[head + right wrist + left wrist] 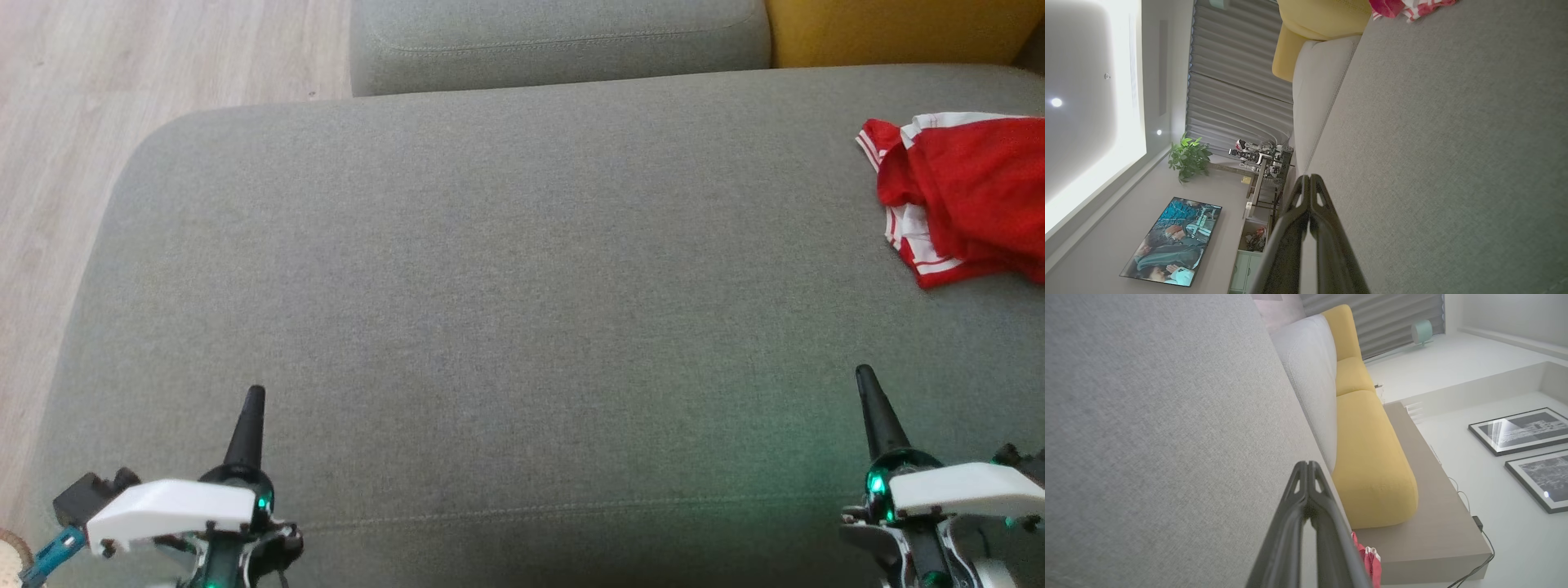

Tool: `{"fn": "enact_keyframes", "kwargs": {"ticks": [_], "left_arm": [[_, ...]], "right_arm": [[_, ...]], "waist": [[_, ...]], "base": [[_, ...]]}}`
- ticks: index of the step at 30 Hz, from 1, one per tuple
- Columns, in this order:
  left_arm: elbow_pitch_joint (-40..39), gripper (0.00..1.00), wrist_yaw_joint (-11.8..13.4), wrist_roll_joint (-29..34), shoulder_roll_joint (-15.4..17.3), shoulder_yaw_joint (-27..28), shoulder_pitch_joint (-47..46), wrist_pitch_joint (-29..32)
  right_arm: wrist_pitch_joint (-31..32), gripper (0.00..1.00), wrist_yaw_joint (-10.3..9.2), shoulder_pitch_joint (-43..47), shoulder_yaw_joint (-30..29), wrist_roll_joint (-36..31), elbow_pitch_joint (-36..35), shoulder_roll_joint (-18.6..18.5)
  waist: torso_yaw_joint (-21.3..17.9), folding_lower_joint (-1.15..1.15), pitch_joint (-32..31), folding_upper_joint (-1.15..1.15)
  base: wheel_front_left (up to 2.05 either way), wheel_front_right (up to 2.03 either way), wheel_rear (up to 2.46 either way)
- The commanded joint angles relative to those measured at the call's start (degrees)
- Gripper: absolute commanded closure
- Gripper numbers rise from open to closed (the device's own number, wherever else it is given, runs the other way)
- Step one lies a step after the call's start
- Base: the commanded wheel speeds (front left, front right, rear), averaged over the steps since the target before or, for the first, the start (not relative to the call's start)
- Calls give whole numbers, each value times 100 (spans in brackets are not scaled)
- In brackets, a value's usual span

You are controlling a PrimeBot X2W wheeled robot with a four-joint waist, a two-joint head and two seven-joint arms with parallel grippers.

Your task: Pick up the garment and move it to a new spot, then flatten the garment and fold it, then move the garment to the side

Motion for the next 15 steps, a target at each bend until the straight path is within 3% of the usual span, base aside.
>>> {"fn": "enact_keyframes", "kwargs": {"ticks": [1, 15], "left_arm": [[-140, 100, -63, -214, 100, 227, -333, 74], [1, 100, -172, -1117, 94, 449, -517, 299]], "right_arm": [[61, 100, 1, -323, 78, 216, -155, -121], [281, 100, 0, -477, 44, 1068, -71, -124]], "waist": [[-4, 0, 3, 0], [-32, 0, 22, 0]], "base": [[0, 0, 0], [0, 0, 0]]}}
